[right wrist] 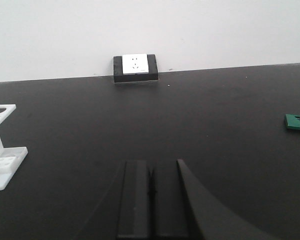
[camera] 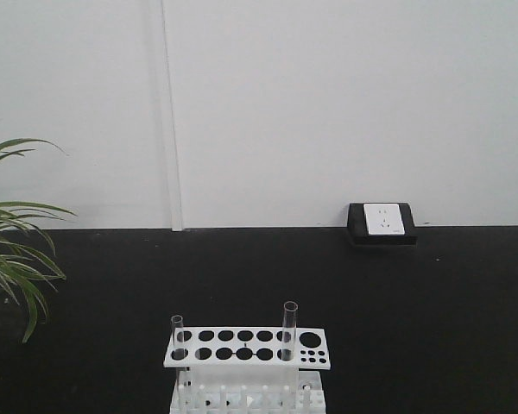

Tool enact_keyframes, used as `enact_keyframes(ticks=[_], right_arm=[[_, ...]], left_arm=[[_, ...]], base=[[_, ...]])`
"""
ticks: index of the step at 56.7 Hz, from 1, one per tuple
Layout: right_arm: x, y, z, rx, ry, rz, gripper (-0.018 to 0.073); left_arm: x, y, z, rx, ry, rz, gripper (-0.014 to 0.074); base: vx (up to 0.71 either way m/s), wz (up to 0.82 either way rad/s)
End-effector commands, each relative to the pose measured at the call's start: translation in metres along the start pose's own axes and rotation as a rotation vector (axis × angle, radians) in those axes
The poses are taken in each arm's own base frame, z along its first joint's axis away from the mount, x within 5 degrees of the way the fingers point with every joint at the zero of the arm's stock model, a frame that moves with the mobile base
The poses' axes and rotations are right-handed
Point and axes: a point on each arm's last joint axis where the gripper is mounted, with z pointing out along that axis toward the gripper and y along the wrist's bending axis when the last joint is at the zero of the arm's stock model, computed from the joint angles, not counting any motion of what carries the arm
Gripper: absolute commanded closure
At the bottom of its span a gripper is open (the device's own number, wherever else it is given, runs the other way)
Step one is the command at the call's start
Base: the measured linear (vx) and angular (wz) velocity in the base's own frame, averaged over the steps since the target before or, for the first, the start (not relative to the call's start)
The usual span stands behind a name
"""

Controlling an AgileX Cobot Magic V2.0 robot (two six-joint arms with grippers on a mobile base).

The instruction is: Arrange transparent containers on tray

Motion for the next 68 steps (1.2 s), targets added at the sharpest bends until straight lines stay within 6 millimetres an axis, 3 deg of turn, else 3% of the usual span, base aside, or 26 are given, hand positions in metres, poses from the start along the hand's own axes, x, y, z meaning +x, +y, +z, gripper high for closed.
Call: enact_keyframes(ticks=[1, 58, 68], right_arm=[[-0.0053, -0.0007, -0.0003, 0.009, -0.082, -0.009, 0.0571], [-0.0053, -0.0007, -0.0003, 0.008, -0.082, -0.007, 0.0571], [-0.0151, -0.0012, -0.0016, 0.009, -0.192, 0.052, 0.0571]], left_arm=[[0.0042, 0.0009, 0.0004, -0.011, -0.067, -0.004, 0.0597], [0.0036, 0.0010, 0.0004, -0.012, -0.073, -0.004, 0.0597], [0.0022, 0.0011, 0.0002, -0.014, -0.090, -0.004, 0.0597]], base=[[0.00, 0.00], [0.00, 0.00], [0.00, 0.00]])
